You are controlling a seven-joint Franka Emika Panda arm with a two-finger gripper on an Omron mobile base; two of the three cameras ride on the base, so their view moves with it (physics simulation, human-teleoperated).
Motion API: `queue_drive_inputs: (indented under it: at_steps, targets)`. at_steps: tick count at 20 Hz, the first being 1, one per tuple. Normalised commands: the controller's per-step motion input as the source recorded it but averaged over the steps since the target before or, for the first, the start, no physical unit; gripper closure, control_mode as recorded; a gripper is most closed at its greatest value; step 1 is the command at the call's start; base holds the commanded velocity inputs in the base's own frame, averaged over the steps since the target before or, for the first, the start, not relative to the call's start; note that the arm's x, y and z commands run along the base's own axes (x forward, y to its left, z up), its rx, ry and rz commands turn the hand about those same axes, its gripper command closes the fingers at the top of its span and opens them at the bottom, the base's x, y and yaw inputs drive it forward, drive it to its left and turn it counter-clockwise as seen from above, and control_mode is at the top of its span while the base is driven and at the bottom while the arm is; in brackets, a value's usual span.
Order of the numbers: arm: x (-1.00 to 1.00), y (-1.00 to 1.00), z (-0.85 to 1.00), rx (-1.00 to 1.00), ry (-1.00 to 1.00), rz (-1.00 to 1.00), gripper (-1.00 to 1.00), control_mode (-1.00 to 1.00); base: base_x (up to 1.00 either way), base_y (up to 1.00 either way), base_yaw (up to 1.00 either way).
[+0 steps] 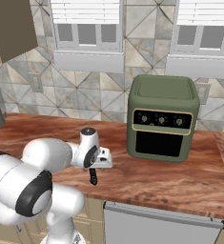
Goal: Move the cutting board and knife to the sink. Then move spray from the cabinet to the counter.
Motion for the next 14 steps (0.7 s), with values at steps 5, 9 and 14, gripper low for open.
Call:
queue_drive_inputs:
  at_steps: [5, 9, 14]
  targets:
    - [0.00, 0.04, -0.38, -0.02, -0.01, 0.00, -1.00, -1.00, 0.00, 0.00, 0.00]
    - [0.00, 0.14, -0.39, -0.02, 0.00, 0.00, 1.00, -1.00, 0.00, 0.00, 0.00]
    - [0.00, 0.14, -0.38, -0.01, 0.00, 0.00, 1.00, -1.00, 0.00, 0.00, 0.00]
